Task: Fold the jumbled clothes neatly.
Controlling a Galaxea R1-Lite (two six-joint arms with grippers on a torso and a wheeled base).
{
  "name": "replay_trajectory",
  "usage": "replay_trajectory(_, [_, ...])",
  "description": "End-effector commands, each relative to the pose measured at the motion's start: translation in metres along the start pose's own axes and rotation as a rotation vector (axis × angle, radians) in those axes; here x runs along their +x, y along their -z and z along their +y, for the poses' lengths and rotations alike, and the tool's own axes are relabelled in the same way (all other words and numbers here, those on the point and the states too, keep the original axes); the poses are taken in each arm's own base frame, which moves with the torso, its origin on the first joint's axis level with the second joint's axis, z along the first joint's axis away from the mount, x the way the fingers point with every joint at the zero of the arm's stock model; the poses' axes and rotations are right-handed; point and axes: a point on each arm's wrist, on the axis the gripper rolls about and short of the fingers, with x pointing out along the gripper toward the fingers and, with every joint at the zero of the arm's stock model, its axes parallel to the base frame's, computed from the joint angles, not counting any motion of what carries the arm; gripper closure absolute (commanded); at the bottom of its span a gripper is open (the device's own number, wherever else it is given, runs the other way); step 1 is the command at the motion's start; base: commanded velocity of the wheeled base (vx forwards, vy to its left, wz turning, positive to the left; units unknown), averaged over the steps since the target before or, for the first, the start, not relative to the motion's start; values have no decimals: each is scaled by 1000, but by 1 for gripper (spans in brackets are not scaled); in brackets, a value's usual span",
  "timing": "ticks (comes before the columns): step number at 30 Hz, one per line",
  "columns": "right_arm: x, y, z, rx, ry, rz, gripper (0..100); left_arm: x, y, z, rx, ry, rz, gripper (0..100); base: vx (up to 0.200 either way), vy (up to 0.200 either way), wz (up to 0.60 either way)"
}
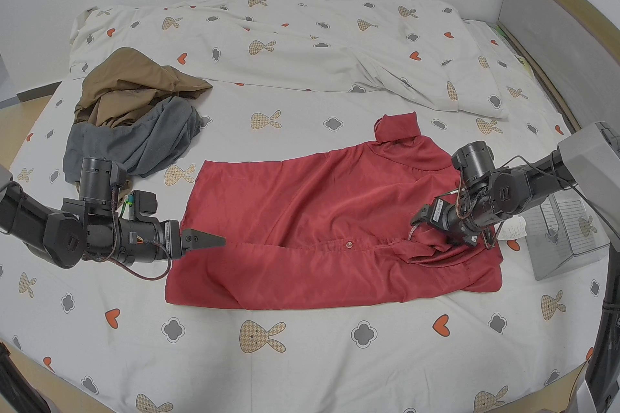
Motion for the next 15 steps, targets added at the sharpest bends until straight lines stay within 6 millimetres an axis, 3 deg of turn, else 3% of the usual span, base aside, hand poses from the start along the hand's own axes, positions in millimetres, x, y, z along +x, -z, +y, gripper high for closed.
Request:
replay_trajectory(1, [-7, 3, 1, -4, -1, 4, 100, 0, 0, 0, -2, 1, 0, 0, 0, 0, 0])
replay_trajectory(6, [-35, 11, 3, 14, -20, -7, 100, 0, 0, 0, -1, 0, 0, 0, 0, 0, 0])
replay_trajectory(8, [-35, 11, 3, 14, -20, -7, 100, 0, 0, 0, -1, 0, 0, 0, 0, 0, 0])
replay_trajectory(9, [-55, 14, 5, 39, -46, -29, 100, 0, 0, 1, -4, 0, 1, 0, 0, 0, 0])
replay_trajectory(15, [-82, 29, 0, 65, -63, -33, 100, 0, 0, 0, -3, 0, 0, 0, 0, 0, 0])
